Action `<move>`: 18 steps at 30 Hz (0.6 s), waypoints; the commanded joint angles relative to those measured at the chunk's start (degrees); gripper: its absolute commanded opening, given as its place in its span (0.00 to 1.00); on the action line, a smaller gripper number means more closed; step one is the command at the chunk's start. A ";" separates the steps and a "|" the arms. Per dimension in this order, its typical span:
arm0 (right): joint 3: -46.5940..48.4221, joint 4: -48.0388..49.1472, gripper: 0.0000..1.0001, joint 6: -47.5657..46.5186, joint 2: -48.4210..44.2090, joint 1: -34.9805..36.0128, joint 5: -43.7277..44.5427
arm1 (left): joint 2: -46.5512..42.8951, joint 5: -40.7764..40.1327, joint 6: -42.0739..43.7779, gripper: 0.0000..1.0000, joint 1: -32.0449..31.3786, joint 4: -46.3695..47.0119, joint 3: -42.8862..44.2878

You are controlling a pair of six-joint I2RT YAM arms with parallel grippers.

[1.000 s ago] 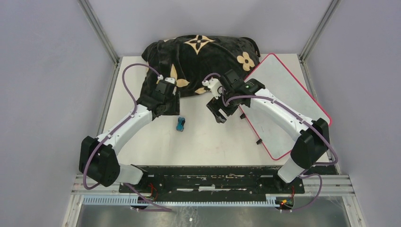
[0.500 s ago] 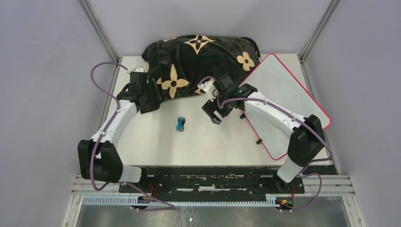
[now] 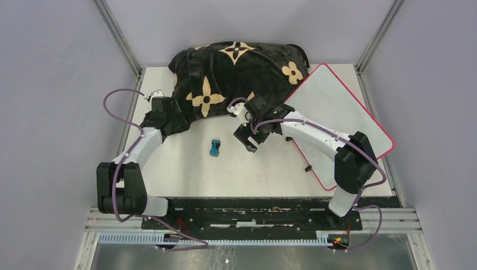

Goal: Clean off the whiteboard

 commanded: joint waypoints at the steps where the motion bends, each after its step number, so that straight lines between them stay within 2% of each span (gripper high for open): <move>1: 0.75 2.58 0.92 0.39 -1.31 0.12 -0.97 | -0.20 -5.82 5.38 0.85 0.22 6.64 0.78; 8: -0.05 3.13 0.92 0.11 -2.29 0.11 0.22 | 6.77 0.04 4.44 0.83 0.21 0.95 5.84; 18: -0.34 4.35 0.90 1.75 -2.64 0.14 0.75 | 4.40 6.47 2.69 0.81 0.23 1.36 5.21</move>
